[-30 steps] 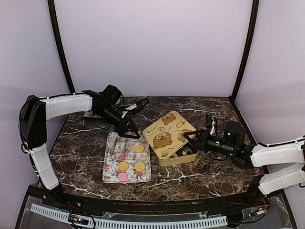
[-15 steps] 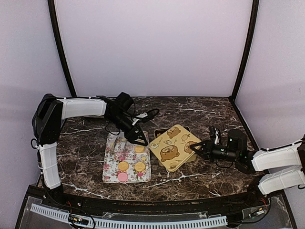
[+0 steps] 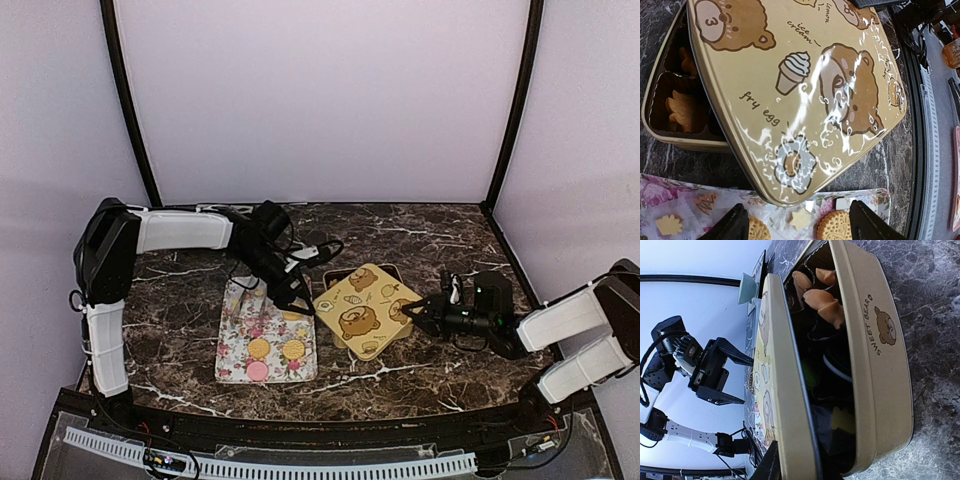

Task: Pack the cookies
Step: Place the box lid on the packing box.

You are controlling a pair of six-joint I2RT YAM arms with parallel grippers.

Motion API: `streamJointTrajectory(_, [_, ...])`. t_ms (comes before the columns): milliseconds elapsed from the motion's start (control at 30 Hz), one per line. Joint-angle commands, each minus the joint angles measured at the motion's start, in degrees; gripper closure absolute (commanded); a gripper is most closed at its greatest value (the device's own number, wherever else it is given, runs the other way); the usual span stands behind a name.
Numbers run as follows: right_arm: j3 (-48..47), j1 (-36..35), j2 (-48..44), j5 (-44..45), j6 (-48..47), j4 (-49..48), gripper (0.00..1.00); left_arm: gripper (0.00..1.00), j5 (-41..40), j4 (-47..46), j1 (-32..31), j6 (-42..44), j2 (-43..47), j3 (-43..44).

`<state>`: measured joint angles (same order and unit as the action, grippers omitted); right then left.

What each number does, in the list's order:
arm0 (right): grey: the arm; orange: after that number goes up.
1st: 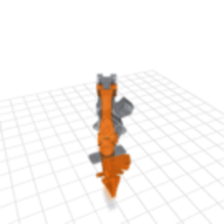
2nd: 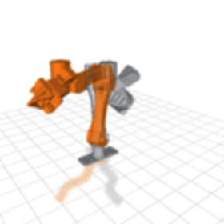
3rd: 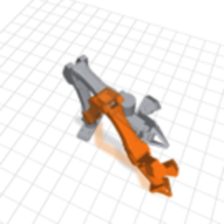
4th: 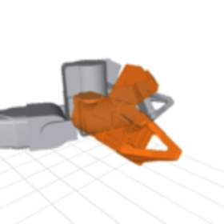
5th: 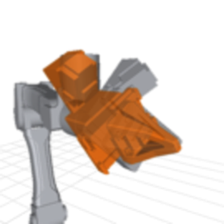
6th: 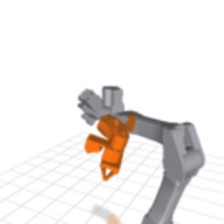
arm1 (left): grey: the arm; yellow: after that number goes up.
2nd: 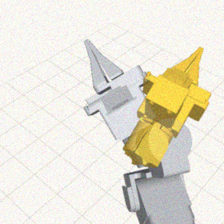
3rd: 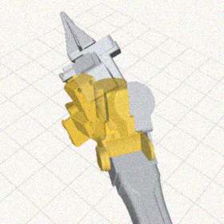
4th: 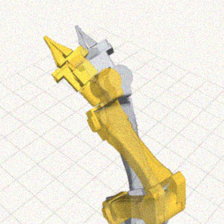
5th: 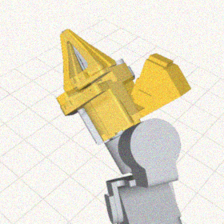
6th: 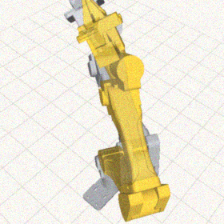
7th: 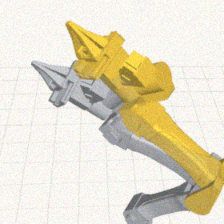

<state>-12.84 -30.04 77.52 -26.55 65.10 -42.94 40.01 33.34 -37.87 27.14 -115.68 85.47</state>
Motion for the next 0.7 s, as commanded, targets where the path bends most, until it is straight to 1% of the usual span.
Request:
streamJointTrajectory(0, [-0.2, 1.8, 0.1, -1.5, 0.3, -3.4, 0.80, 0.29, -2.5, 0.5, -0.9, 3.4, 0.0, 0.7])
streamJointTrajectory(100, [-0.9, 2.3, 0.8, -2.2, 0.4, -3.0, 0.79, 0.29, -4.2, 0.0, -0.9, 5.0, 0.7, -0.4])
streamJointTrajectory(200, [-1.8, 2.4, 1.9, -3.1, 0.6, -3.1, 0.70, 0.29, -5.9, -1.5, -1.6, 4.8, 0.9, -0.7])
streamJointTrajectory(333, [-2.3, 2.4, 2.5, -3.2, 1.3, -3.4, 0.63, 0.29, -7.3, -2.9, -2.7, 4.5, 0.7, -0.9])
streamJointTrajectory(533, [-2.9, 2.7, 1.2, -2.2, 0.4, 1.1, 0.62, 0.29, -9.2, -2.0, -3.4, 7.1, 1.2, -1.6])
streamJointTrajectory(667, [-4.5, 3.1, 0.5, -1.5, -0.6, 6.2, 0.66, 0.27, -9.7, -2.7, -3.4, 9.3, 3.0, -3.1])
